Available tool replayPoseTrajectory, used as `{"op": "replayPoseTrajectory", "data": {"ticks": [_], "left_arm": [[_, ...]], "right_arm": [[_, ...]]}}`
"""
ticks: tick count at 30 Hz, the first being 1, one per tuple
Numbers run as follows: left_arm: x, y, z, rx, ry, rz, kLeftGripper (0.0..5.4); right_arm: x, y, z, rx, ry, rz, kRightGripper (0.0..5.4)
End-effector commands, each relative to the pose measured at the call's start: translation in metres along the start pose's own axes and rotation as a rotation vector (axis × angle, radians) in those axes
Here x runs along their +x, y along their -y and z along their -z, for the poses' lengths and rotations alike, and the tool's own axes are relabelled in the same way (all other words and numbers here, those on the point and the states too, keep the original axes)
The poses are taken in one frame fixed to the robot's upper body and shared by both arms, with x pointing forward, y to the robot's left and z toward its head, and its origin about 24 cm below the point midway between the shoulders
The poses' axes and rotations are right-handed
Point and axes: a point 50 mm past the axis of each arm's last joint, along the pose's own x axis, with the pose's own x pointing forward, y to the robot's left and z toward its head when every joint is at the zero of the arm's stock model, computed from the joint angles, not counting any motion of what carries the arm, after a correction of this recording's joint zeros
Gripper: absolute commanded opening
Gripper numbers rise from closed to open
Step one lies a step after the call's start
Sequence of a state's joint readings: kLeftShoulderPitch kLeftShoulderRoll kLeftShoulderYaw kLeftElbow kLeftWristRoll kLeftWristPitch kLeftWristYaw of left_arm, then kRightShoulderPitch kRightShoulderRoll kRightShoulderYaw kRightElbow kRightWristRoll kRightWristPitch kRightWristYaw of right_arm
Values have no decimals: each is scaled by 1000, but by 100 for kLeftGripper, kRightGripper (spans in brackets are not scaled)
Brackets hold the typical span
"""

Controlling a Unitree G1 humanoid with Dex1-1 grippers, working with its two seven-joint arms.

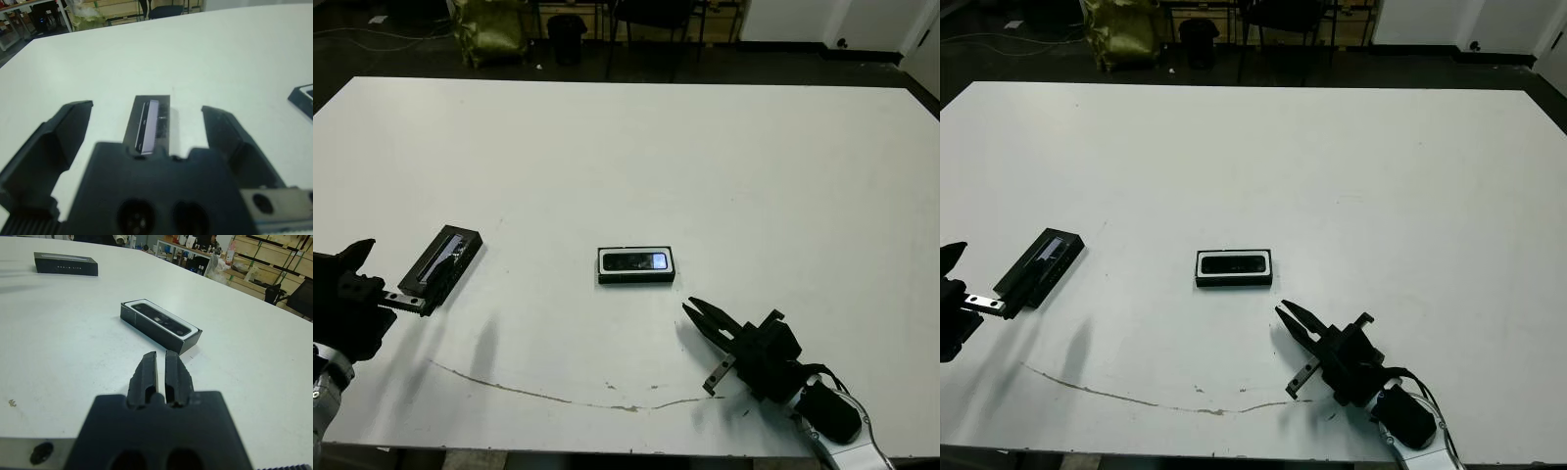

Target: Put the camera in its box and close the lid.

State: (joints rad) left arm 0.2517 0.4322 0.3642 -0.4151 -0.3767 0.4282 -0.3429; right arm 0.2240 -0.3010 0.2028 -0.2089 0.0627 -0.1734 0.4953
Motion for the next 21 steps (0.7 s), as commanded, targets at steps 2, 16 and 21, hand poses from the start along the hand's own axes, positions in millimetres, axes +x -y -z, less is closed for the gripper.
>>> {"op": "replayPoseTrajectory", "data": {"ticks": [2,16,21], "left_arm": [[0,3,6,-82,-31,13,538],[5,0,16,-110,-78,67,538],[10,-5,23,-96,-98,65,538]], "right_arm": [[-3,1,4,1,-33,-1,0],[-2,1,5,12,-27,6,0],[-3,1,5,1,-19,5,0]]}}
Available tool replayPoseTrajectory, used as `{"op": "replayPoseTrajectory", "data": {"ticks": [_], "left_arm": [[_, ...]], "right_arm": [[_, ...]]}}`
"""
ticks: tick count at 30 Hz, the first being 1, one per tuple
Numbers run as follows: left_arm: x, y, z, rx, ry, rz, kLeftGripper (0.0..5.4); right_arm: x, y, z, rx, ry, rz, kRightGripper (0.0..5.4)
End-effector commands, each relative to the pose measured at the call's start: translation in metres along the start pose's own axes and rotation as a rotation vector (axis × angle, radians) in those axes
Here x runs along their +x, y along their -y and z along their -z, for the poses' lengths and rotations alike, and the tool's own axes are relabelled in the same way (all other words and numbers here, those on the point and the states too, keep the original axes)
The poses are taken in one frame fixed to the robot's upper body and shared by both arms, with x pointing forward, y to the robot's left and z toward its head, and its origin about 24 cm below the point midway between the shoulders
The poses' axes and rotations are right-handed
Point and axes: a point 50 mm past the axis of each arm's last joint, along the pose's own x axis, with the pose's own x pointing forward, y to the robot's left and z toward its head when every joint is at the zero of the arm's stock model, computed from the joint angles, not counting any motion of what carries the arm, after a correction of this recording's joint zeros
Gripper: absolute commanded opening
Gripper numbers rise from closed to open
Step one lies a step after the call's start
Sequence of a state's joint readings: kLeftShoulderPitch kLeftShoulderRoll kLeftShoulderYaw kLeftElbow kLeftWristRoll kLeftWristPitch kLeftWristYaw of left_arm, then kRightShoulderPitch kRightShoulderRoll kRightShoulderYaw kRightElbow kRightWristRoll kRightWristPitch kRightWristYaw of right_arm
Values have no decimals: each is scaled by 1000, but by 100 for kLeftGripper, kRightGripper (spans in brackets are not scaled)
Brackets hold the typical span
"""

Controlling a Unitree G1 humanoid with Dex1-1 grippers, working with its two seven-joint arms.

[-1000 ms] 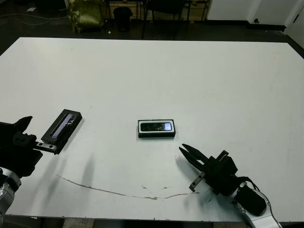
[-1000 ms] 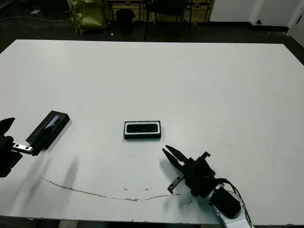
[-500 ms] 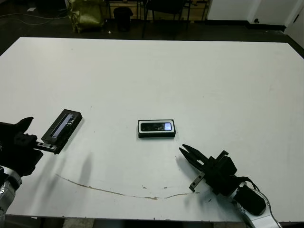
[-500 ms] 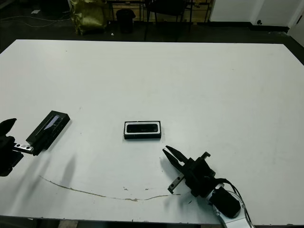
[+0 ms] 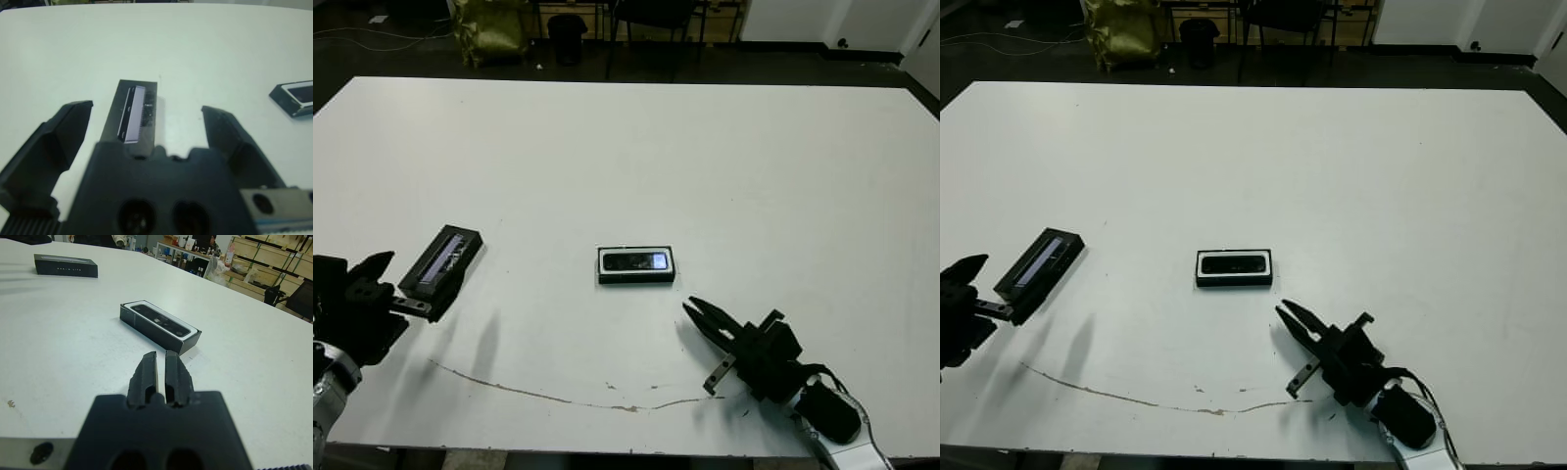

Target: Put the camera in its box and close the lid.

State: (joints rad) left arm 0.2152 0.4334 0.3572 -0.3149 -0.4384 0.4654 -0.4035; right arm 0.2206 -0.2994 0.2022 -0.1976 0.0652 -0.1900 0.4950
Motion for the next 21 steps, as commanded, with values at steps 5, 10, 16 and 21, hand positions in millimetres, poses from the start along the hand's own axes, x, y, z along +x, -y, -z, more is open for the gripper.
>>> {"op": "replayPoseTrajectory", "data": {"ticks": [5,10,16,21], "left_arm": [[5,-7,11,41,-58,0,538],[8,-9,19,6,-71,-1,538],[16,-13,31,39,-84,35,538],[19,-13,38,88,-67,70,538]], "right_arm": [[-3,1,7,28,-39,2,0],[-3,0,6,11,-29,0,0],[-3,1,8,-8,-36,1,0],[-3,0,7,3,-53,8,0]]}}
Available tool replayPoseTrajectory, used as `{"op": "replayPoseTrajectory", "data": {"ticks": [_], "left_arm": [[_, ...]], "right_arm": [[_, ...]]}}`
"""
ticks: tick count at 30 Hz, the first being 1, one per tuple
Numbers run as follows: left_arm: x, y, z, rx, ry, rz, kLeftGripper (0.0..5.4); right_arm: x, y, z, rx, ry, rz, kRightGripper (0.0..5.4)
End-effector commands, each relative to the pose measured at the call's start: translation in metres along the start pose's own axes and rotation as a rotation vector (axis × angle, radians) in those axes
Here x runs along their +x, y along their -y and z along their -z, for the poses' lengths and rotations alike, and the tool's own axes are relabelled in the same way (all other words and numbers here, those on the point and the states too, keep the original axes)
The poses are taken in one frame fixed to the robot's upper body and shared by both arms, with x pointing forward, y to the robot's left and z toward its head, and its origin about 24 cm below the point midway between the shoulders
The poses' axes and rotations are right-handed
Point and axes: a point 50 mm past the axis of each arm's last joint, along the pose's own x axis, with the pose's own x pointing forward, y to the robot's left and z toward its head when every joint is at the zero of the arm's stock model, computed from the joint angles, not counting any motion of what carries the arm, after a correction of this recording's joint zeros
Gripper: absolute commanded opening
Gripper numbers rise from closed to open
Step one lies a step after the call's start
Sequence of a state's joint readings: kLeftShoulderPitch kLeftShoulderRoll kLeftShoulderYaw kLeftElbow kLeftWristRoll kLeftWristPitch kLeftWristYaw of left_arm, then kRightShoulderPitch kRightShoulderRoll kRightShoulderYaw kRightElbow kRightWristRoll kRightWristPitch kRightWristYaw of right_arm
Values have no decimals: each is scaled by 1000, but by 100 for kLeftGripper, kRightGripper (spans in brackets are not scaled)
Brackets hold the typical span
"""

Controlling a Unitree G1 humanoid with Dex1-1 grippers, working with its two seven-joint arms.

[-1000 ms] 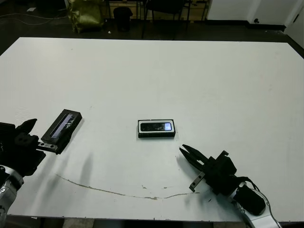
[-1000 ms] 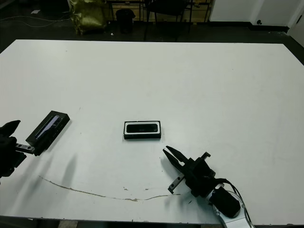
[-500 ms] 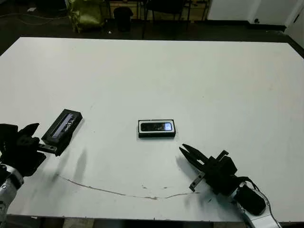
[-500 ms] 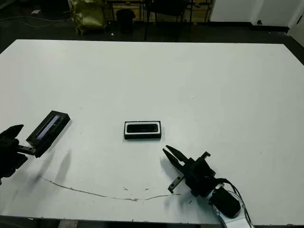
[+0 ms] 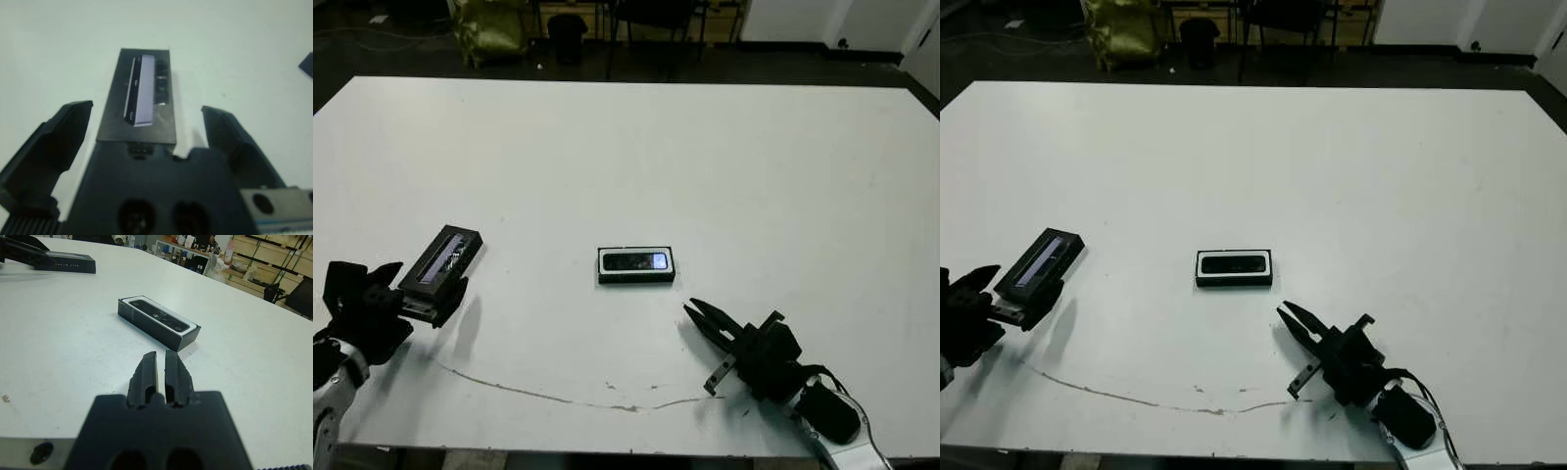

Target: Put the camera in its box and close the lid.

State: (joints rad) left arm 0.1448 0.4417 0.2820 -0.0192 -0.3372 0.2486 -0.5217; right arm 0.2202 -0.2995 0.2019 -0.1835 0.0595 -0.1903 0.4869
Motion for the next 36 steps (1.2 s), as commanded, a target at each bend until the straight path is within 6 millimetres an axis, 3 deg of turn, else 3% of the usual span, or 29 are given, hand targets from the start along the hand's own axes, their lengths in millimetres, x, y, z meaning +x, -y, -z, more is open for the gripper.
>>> {"op": "replayPoseTrajectory", "data": {"ticks": [1,16,23,28,31,36], "left_arm": [[2,-2,8,42,-26,20,538],[5,-5,23,44,-121,-12,538],[4,0,22,-63,-177,-43,538],[5,-7,34,-433,-162,-97,538],[4,-8,31,-389,-162,-51,500],[4,-10,24,-268,-228,20,380]], "right_arm": [[-3,0,3,0,-30,-3,0],[-3,1,7,5,-24,-3,0],[-3,1,9,5,-21,0,0],[-3,2,10,-4,-2,-6,0],[-4,2,9,-5,-24,-6,0],[-3,3,8,0,1,-9,0]]}}
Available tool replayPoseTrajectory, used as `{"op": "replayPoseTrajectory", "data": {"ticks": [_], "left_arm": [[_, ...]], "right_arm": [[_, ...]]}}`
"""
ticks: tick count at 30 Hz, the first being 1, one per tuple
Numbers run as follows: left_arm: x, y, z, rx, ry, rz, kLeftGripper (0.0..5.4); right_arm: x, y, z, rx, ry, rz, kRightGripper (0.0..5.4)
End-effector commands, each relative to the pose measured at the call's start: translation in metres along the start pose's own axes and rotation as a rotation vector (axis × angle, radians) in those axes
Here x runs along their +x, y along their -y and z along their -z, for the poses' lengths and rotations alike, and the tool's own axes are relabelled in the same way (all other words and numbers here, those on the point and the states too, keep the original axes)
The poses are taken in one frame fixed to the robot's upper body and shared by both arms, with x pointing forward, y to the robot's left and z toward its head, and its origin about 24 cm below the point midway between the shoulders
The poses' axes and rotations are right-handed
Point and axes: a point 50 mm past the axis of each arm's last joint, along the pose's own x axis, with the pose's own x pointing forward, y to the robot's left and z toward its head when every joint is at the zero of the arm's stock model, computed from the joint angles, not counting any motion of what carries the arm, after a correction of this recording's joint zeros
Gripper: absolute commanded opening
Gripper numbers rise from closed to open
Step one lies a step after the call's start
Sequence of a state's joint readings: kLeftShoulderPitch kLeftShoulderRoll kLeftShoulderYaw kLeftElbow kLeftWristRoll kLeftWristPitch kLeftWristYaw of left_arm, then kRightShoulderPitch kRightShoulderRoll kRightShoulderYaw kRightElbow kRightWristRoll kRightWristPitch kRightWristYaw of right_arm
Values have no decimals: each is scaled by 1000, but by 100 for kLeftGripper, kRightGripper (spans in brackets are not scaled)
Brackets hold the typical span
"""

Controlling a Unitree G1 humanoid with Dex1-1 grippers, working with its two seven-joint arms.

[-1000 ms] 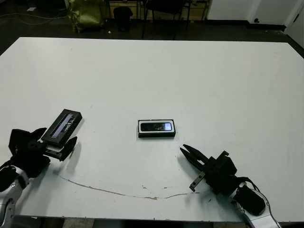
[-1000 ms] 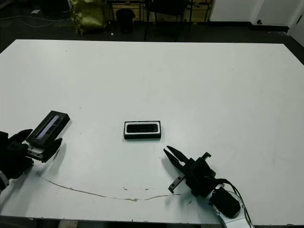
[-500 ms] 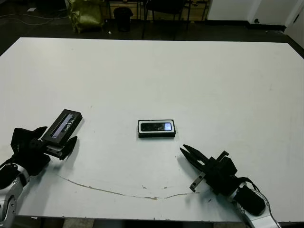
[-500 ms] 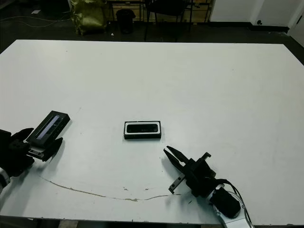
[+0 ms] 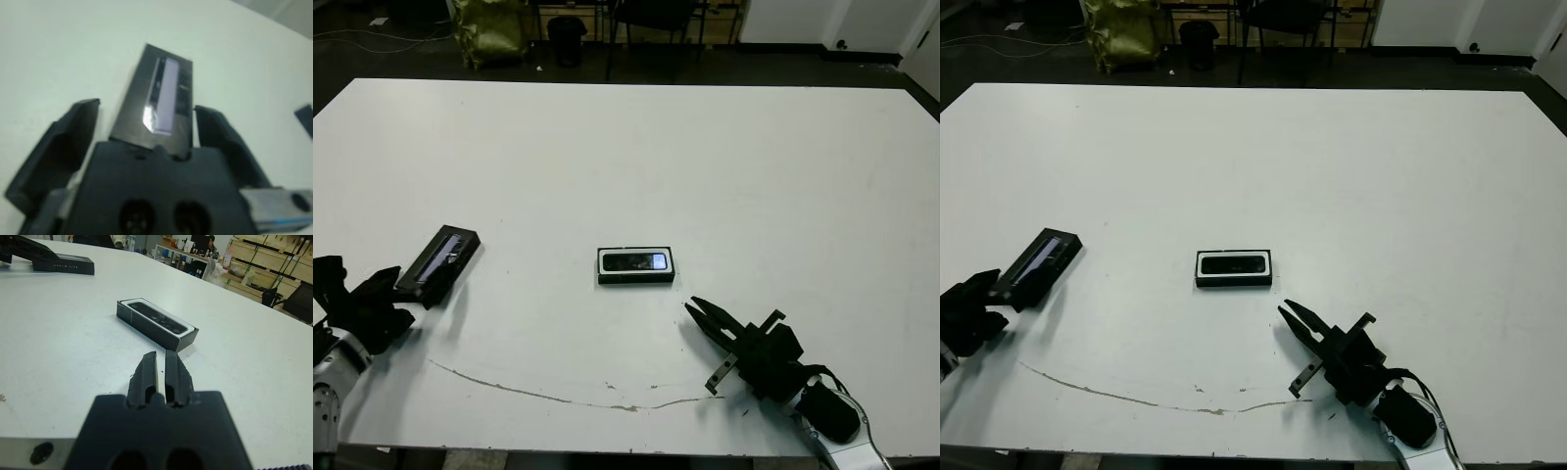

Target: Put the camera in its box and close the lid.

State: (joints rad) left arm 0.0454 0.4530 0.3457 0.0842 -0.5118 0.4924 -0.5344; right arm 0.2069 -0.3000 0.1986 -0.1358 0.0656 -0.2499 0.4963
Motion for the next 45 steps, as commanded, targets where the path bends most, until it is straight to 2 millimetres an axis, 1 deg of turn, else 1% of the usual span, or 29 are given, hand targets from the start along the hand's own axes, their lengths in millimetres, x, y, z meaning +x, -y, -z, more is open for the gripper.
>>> {"op": "replayPoseTrajectory", "data": {"ticks": [1,2,5,7,9,11,15,18,20,22,24,25,28,30,32,34,37,40,45], "left_arm": [[-3,-1,18,59,-183,-12,354],[-3,0,15,99,-209,-11,330],[-9,11,-2,283,-234,29,264],[-11,16,-8,342,-222,57,246],[-7,11,-7,356,-224,99,243],[-6,11,-11,386,-240,134,243],[-6,19,-19,498,-258,217,243],[-6,26,-23,519,-253,229,243],[-4,26,-25,497,-217,221,243],[-1,26,-30,473,-110,249,243],[0,29,-39,456,-22,250,243],[-1,31,-47,456,6,252,243],[0,40,-79,475,90,286,243],[1,45,-96,495,120,313,243],[6,54,-114,523,156,367,243],[11,69,-130,573,181,423,243],[18,92,-144,638,176,478,242],[30,112,-150,684,147,576,242],[54,143,-149,795,68,718,242]], "right_arm": [[-3,1,6,17,-23,-7,0],[-3,1,5,19,-25,-7,0],[-4,1,3,3,-20,-4,0],[-4,1,3,2,-25,-5,0],[-4,1,3,13,-39,1,0],[-4,0,2,25,-49,8,0],[-5,0,-1,-1,-41,5,0],[-5,-1,0,26,-44,7,0],[-5,-1,1,26,-52,8,0],[-5,-1,1,14,-55,7,0],[-5,-1,2,18,-57,4,0],[-4,-1,3,21,-58,2,0],[-3,-1,1,25,-33,-1,0],[-3,-2,1,28,-25,5,0],[-3,-2,1,20,-36,12,0],[-3,-3,1,33,-44,17,0],[-2,-3,1,42,-47,23,0],[-2,-4,0,26,-54,37,0],[-3,-3,-5,10,-61,60,0]]}}
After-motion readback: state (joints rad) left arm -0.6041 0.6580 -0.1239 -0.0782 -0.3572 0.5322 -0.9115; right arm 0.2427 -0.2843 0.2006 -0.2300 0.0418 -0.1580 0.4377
